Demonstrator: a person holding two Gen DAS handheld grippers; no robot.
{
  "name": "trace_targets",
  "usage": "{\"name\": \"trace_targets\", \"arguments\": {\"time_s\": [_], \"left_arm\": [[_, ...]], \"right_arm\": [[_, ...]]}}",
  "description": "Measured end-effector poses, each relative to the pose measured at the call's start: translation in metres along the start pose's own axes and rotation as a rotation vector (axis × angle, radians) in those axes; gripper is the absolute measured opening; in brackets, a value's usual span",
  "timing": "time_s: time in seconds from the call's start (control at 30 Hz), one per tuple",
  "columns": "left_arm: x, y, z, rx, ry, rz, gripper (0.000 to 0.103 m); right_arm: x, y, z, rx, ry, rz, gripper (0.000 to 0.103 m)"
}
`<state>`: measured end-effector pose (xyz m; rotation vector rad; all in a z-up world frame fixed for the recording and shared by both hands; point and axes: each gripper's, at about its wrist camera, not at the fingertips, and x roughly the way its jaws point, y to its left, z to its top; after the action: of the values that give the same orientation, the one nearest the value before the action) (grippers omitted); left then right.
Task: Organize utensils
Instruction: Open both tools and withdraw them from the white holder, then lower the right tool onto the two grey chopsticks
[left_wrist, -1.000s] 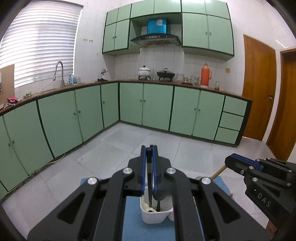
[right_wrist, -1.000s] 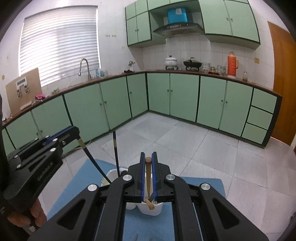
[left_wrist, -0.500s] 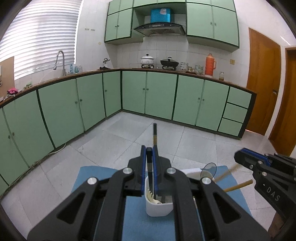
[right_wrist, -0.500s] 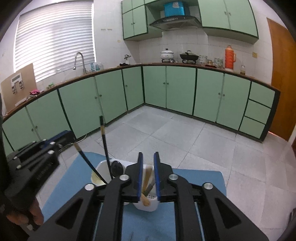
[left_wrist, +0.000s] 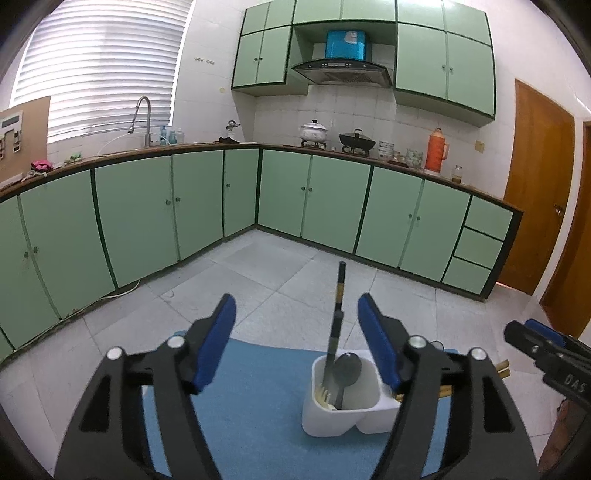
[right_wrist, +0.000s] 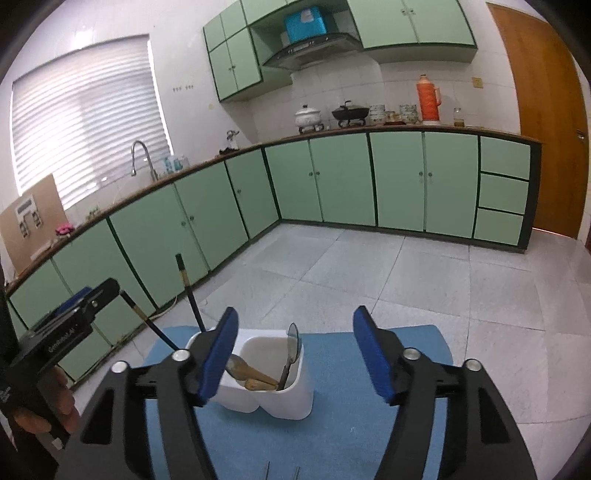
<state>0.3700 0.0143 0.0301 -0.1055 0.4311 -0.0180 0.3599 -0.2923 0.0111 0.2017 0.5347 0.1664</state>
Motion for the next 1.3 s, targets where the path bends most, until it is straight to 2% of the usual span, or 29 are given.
{"name": "trace_targets", "arguments": {"time_s": [0.2, 0.3, 0.37, 0.4, 0.73, 0.93, 1.1, 1.3], "left_arm": [[-0.035, 0.015, -0.012, -0.013, -0.045, 0.028, 0.084], [-0.056, 0.019, -0.029, 0.005, -0.049, 0.046, 0.09], [-0.068, 0.02, -0.045, 0.015, -0.041, 0.048, 0.094], [-0.073, 0.021, -0.051, 0.017, -0.032, 0.047, 0.094], [-0.12, 0.021, -0.152, 0.107, 0.089, 0.038, 0.096], [-0.146, 0.017, -0.212, 0.139, 0.157, 0.013, 0.096], [-0.16, 0.011, -0.249, 0.15, 0.197, -0.008, 0.096], [-0.172, 0.008, -0.276, 0.159, 0.211, -0.017, 0.096]], "right_arm": [[-0.036, -0.008, -0.014, 0.002, -0.051, -0.009, 0.072], [-0.056, -0.011, -0.036, -0.001, -0.059, -0.023, 0.082], [-0.066, -0.012, -0.051, 0.002, -0.066, -0.045, 0.095], [-0.072, -0.014, -0.059, 0.009, -0.068, -0.056, 0.098], [-0.117, -0.026, -0.15, 0.068, 0.006, -0.09, 0.098], [-0.14, -0.013, -0.209, 0.05, 0.048, -0.121, 0.098], [-0.15, 0.005, -0.258, 0.017, 0.082, -0.147, 0.097], [-0.155, 0.018, -0.299, -0.007, 0.113, -0.133, 0.083]]}}
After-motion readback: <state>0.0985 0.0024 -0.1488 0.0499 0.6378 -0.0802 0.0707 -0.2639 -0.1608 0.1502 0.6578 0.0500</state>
